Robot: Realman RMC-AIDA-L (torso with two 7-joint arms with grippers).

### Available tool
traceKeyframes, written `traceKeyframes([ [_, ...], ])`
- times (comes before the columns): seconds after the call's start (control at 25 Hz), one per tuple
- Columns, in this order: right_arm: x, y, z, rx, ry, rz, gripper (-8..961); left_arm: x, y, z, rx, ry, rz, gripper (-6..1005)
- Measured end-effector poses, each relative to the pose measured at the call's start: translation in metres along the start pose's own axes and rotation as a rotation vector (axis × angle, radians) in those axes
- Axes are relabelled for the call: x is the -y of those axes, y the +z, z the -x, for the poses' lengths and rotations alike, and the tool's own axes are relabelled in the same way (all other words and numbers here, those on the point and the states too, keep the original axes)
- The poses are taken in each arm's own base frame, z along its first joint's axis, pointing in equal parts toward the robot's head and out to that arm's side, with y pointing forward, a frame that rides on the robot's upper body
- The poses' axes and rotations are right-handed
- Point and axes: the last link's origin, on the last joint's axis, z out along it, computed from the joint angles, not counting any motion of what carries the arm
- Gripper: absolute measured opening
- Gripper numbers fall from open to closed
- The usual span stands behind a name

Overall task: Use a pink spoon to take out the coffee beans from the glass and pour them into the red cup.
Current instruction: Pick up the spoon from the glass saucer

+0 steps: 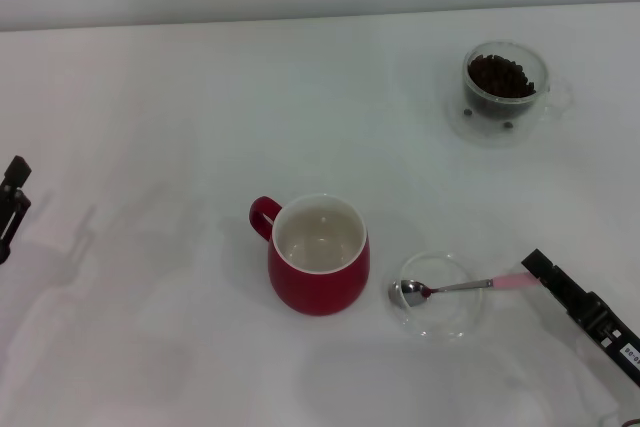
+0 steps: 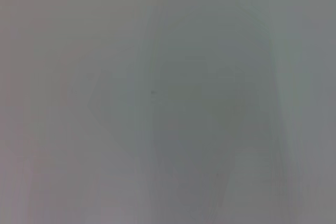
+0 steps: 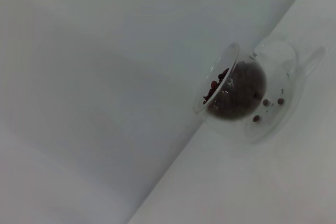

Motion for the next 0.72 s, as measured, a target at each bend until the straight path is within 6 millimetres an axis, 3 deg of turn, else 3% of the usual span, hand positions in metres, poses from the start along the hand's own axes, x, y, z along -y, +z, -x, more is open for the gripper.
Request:
traceKeyframes([
  [0.16, 0.0, 0.0001, -0.0001, -0.001, -0.003, 0.0, 421, 0.0007, 0.0006, -0.0004, -0.002, 0.002, -0.001, 561],
  [0.4, -0.0009, 0.0005, -0.0011, -0.005, -0.001, 0.004, 231, 0.0022, 0.0005, 0.0001, 0.003, 0.004, -0.009, 560],
  [0.72, -0.0028, 0.0034, -0.0006, -0.011, 0.003, 0.019, 165, 0.0029, 0.0001, 0.0009, 0.008, 0.005, -0.014, 561],
])
